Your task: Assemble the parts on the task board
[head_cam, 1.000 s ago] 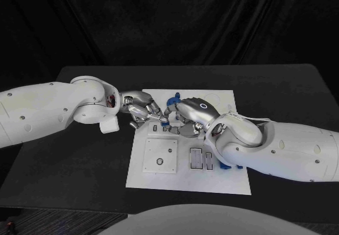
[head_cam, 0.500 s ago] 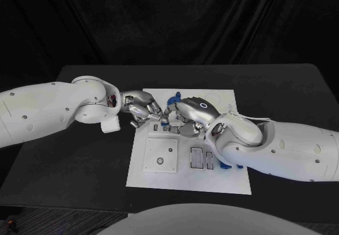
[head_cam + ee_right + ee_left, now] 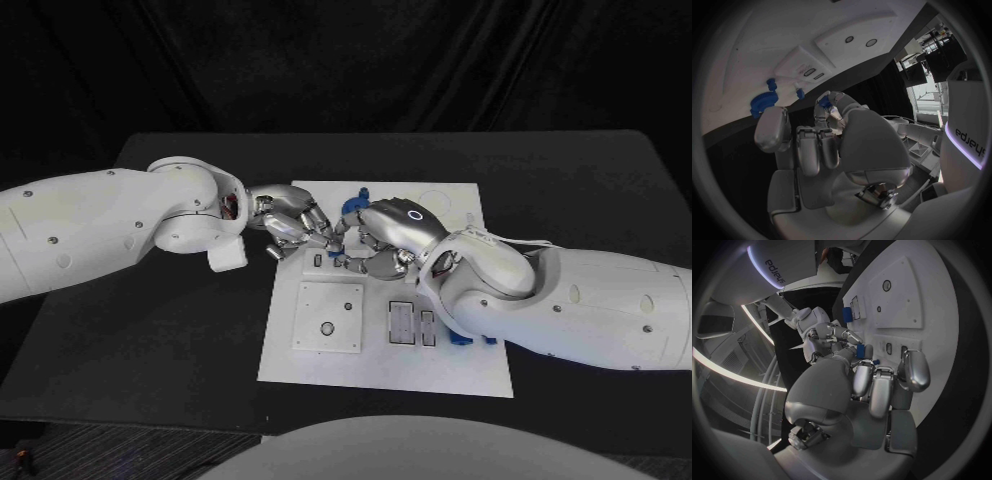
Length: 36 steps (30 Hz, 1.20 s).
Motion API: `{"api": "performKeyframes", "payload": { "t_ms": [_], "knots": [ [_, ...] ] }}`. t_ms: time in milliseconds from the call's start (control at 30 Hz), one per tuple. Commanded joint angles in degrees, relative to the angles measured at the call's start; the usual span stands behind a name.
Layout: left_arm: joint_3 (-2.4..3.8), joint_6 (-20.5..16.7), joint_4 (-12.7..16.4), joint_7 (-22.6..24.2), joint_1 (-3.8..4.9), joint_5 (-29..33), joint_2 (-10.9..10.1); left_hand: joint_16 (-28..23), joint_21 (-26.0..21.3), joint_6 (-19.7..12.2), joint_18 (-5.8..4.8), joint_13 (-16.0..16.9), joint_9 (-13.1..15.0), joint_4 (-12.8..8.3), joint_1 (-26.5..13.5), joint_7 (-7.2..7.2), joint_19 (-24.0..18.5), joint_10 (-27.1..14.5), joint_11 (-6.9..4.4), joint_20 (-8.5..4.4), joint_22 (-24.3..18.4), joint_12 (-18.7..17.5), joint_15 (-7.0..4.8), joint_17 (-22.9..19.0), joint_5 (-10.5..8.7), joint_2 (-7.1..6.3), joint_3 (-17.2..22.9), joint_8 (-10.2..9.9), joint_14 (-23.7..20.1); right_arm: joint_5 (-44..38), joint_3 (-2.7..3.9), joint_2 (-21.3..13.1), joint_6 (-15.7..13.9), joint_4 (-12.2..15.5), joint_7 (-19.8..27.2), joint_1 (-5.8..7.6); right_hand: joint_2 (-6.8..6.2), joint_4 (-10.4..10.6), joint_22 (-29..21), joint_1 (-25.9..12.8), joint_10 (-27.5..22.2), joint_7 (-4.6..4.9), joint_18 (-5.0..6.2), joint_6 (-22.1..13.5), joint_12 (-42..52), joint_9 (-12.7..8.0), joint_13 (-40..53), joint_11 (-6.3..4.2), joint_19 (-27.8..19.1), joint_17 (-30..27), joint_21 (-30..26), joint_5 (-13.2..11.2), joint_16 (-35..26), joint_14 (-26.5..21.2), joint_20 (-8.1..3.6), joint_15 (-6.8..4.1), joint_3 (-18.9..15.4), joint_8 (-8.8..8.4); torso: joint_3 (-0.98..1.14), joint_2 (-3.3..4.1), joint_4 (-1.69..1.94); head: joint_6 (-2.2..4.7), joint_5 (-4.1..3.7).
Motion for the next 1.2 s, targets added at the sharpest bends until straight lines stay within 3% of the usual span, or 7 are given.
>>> {"api": "performKeyframes", "payload": {
  "t_ms": [33,467,533,667,933,1200],
  "knots": [
    [0.11,-0.39,0.32,2.21,-0.08,0.79,0.23,0.21,0.39,0.31,-0.13,4.63,1.39,-0.57,-0.33,-0.67,0.4,0.24,-0.53,-0.28,8.96,0.27,-0.53,10.93,0.52,-0.6,2.01,1.62,1.37,-0.12,-0.02,0.08,0.86,-0.08,-0.43,0.05,0.26,-0.05,8.08,-0.56,5.85,0.24,0.77,-0.42,0.31,0.05,15.1,-0.11,0.02,14.08,-0.23,-0.65,-0.03,5.7,-0.26,-0.21,0.38,-0.54,0.02,-0.01,-0.02,0.0,0.0],
    [0.11,-0.9,0.43,-0.16,-0.2,4.9,0.07,0.29,0.61,-0.19,-0.21,4.52,4.08,-1.17,-2.33,-1.03,0.62,0.77,-0.9,-0.66,9.0,0.14,-0.99,11.19,1.25,-2.15,8.06,4.86,1.76,-0.12,-0.02,0.05,1.52,-0.33,-0.59,0.05,-0.49,-0.39,7.73,-1.41,5.85,1.71,0.95,-4.55,0.31,-1.56,15.1,1.13,-0.36,13.12,-1.66,-6.85,-0.39,5.5,0.53,0.79,1.32,-4.26,0.0,-0.01,-0.01,0.0,-0.02],
    [0.11,-0.88,0.44,-0.71,-0.22,5.06,0.09,0.3,0.71,-0.28,-0.24,4.54,4.54,-1.39,-2.67,-1.06,0.7,0.87,-0.94,-0.72,9.03,0.15,-1.05,11.25,1.71,-2.6,9.06,5.42,1.83,-0.21,-0.02,-0.08,1.39,-0.34,-0.51,0.05,-0.74,-0.47,7.61,-1.46,5.64,2.12,1.04,-6.54,0.1,-2.56,14.82,1.41,-0.49,12.69,-2.15,-8.04,-0.55,5.4,0.79,1.05,1.43,-5.85,0.0,-0.01,-0.01,0.0,0.01],
    [0.11,-0.83,0.45,-2.2,-0.23,5.17,0.06,0.32,0.95,-0.33,-0.29,4.57,5.49,-1.69,-3.43,-1.2,0.92,1.03,-1.07,-0.83,9.11,0.16,-1.16,11.3,1.98,-3.26,10.65,6.57,1.9,-0.65,-0.02,-0.68,0.6,-0.11,-0.18,0.05,-0.94,-0.47,7.53,-1.5,5.47,2.32,1.14,-8.74,-0.06,-3.73,14.6,1.2,-0.57,12.39,-2.49,-9.64,-0.67,5.34,0.85,0.95,1.38,-7.43,0.01,-0.01,-0.01,0.0,0.17],
    [0.11,-0.9,0.5,-6.09,-0.24,5.24,-0.16,0.33,1.21,-0.58,-0.34,4.34,6.17,-1.88,-4.19,-1.28,1.17,0.86,-1.15,-0.94,9.18,-0.05,-1.27,11.32,2.05,-3.74,11.98,7.3,1.96,-1.39,-0.02,-3.96,-0.99,0.83,0.14,0.73,-1.13,-0.29,7.47,-1.66,5.33,2.29,1.2,-9.48,-0.19,-4.41,14.42,1.02,-0.62,12.12,-2.76,-11.13,-0.77,5.28,0.76,0.8,1.06,-7.95,0.08,-0.03,-0.08,0.0,0.61],
    [0.13,-1.92,0.77,-10.89,-0.21,5.12,-0.24,0.42,1.36,-0.79,-0.38,4.22,6.36,-1.78,-4.68,-1.28,1.33,0.78,-1.16,-0.97,9.22,-0.16,-1.3,11.59,2.03,-3.89,12.48,7.45,2.26,-2.16,-0.03,-9.42,-1.38,3.08,-0.27,2.85,-1.06,-0.07,7.28,-1.49,4.8,2.31,1.32,-10.57,-0.7,-5.27,13.72,0.91,-0.81,11.43,-3.55,-12.45,-1.04,5.14,0.66,0.68,0.82,-8.63,0.14,-0.05,-0.03,0.0,0.89]
  ]
}}
